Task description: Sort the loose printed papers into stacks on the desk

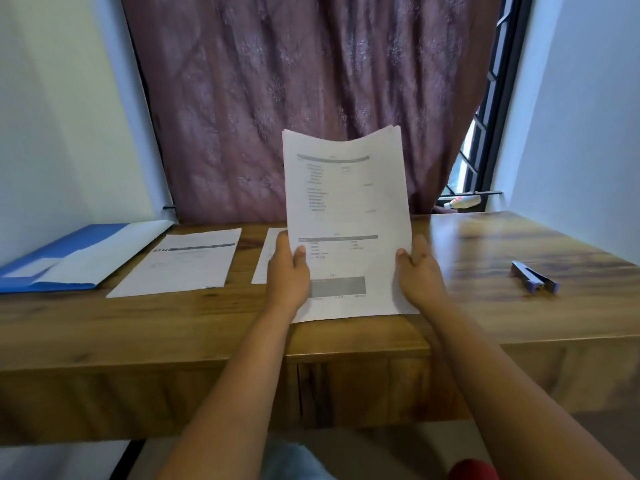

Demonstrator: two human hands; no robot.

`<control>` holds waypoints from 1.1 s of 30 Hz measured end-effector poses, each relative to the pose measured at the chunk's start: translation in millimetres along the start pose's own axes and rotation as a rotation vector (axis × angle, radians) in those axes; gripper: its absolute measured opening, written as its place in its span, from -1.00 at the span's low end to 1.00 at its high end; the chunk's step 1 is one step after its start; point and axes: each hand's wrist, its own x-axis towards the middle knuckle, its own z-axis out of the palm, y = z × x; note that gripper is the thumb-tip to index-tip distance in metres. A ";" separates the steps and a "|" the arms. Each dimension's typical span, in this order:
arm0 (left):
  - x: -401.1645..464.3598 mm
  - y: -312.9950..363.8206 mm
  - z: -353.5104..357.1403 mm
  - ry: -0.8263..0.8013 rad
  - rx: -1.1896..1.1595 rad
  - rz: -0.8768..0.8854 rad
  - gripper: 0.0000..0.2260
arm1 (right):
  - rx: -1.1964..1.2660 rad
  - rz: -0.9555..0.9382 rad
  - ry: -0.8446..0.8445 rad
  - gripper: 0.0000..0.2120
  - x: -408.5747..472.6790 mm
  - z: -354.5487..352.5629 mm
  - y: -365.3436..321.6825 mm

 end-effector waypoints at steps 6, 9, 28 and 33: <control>6.5 -22.2 -44.8 -0.126 -0.057 -0.221 -0.80 | 0.197 0.141 -0.211 -0.81 37.2 10.7 -17.4; 2.2 -47.0 -54.7 -0.246 -0.103 -0.418 -0.77 | 0.232 0.259 -0.358 -0.79 49.1 30.8 -9.5; 106.2 -36.5 18.4 -0.479 0.713 0.152 -0.47 | -0.381 0.211 -0.593 -0.73 101.8 63.0 -1.1; 119.1 -79.6 35.5 -0.473 0.547 0.133 -0.39 | -0.571 0.109 -0.689 -0.63 125.5 70.9 -3.5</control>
